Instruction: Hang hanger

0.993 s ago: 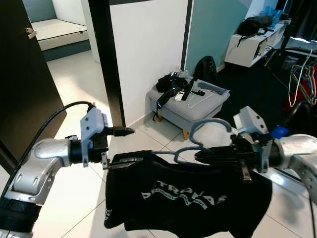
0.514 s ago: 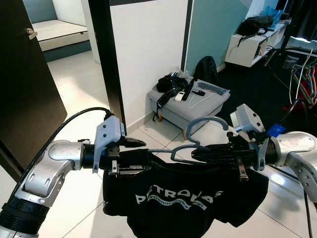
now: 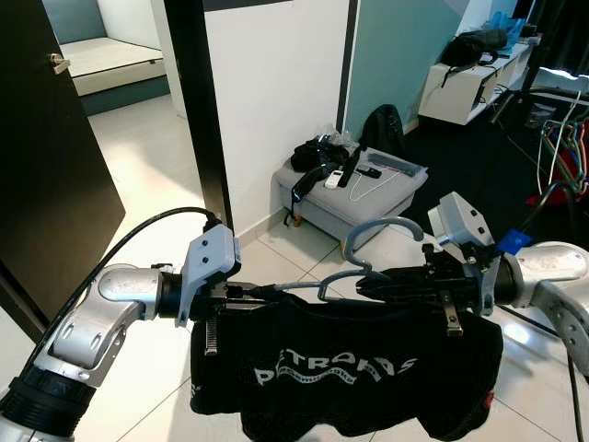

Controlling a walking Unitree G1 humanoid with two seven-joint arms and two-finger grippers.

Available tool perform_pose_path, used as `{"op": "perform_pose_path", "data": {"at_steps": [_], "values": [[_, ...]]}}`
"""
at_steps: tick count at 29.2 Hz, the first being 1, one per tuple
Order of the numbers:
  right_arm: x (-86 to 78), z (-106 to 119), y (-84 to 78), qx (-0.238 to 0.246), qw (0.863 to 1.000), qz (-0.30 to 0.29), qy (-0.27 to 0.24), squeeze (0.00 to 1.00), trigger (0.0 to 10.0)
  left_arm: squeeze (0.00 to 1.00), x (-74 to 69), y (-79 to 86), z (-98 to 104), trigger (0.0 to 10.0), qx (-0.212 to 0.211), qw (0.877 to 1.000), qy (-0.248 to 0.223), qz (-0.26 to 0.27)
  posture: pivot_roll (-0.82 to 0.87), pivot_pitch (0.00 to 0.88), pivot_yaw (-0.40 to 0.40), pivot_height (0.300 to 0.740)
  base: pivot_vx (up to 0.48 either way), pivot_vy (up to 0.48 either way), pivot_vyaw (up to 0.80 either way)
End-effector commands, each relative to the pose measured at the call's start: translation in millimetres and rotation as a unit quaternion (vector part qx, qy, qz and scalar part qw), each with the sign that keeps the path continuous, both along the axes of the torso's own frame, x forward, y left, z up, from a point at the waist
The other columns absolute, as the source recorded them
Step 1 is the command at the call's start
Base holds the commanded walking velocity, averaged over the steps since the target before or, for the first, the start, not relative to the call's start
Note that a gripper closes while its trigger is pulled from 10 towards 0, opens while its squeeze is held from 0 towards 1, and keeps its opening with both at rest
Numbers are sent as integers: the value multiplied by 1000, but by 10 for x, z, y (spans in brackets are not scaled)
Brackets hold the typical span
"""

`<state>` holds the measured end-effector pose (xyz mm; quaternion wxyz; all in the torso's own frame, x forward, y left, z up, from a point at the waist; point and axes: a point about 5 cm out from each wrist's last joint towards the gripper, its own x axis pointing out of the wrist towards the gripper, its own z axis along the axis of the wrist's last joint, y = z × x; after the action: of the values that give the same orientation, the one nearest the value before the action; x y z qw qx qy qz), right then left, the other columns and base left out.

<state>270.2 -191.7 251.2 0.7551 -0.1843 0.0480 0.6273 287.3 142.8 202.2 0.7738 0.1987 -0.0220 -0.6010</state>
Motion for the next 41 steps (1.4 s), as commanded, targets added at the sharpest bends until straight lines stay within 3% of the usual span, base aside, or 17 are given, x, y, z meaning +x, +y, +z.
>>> {"op": "perform_pose_path", "data": {"at_steps": [1, 11, 12, 21, 28, 30, 31, 32, 33, 34, 35, 36, 37, 38, 39, 40, 41], "values": [[3, 108, 8, 2, 1000, 3, -29, 0, 10000, 0, -1, 23, -54, 0, 20, 1000, 9, 2, -22, 0, 19, 740, 0, 0, 0], [88, 78, 7, 19, 999, -35, -24, 0, 10000, 0, 40, 41, -65, 0, 19, 1000, 1, 20, -23, 0, 20, 740, 0, 0, 0], [84, 58, 2, 23, 999, -35, -16, 1000, 10000, 0, 46, 47, -61, 0, 17, 1000, 0, 24, -24, 0, 20, 740, 0, 0, 0], [117, -40, -143, 32, 997, -74, -4, 1000, 10000, 0, 101, 175, -83, 0, 8, 998, 0, 68, -20, 8, 11, 740, 0, 0, 0], [125, -107, -549, 40, 985, -168, 5, 1000, 10000, 0, 128, 487, -171, 0, -2, 990, 14, 143, -25, 20, -2, 740, 0, 0, 0], [158, -174, -812, 60, 963, -262, -3, 1000, 10000, 0, 129, 676, -226, 0, -35, 980, 25, 196, -31, 26, -4, 740, 0, 0, 0], [192, -247, -928, 67, 945, -321, -8, 380, 10000, 0, 137, 752, -260, 0, -52, 972, 26, 228, -36, 29, -5, 740, 0, 0, 0], [224, -309, -1004, 69, 928, -366, -15, 157, 10000, 0, 150, 795, -287, 0, -64, 965, 28, 253, -41, 34, -6, 740, 0, 0, 0], [276, -415, -1106, 81, 899, -431, -6, 0, 10000, 0, 160, 816, -322, 0, -86, 957, 33, 275, -42, 36, -5, 740, 0, 0, 0], [304, -494, -1171, 88, 876, -473, 2, 0, 10000, 0, 165, 827, -347, 0, -101, 951, 38, 289, -42, 36, -5, 740, 0, 0, 0], [304, -494, -1171, 88, 876, -473, 2, 0, 10000, 0, 165, 827, -347, 0, -101, 951, 38, 289, -42, 36, -5, 740, 0, 0, 0], [320, -631, -1250, 107, 844, -525, 21, 0, 10000, 0, 180, 796, -379, 0, -122, 943, 38, 309, -47, 40, -8, 740, 0, 0, 0], [320, -631, -1250, 107, 844, -525, 21, 0, 10000, 0, 180, 796, -379, 0, -122, 943, 38, 309, -47, 40, -8, 740, 0, 0, 0], [308, -797, -1303, 127, 812, -568, 40, 0, 10000, 0, 176, 712, -416, 9255, -154, 935, 44, 315, -43, 44, -8, 740, 0, 0, -456], [261, -1086, -1358, 165, 754, -631, 75, 0, 10000, 0, 175, 532, -508, 10000, -206, 918, 60, 333, -44, 45, -9, 740, 0, 0, -738], [261, -1086, -1358, 165, 754, -631, 75, 0, 10000, 0, 175, 532, -508, 10000, -206, 918, 60, 333, -44, 45, -9, 740, 0, 0, -738], [241, -1192, -1372, 170, 733, -653, 81, 0, 10000, 0, 179, 462, -574, 10000, -223, 909, 70, 345, -43, 45, -11, 740, 0, 0, -744]]}}
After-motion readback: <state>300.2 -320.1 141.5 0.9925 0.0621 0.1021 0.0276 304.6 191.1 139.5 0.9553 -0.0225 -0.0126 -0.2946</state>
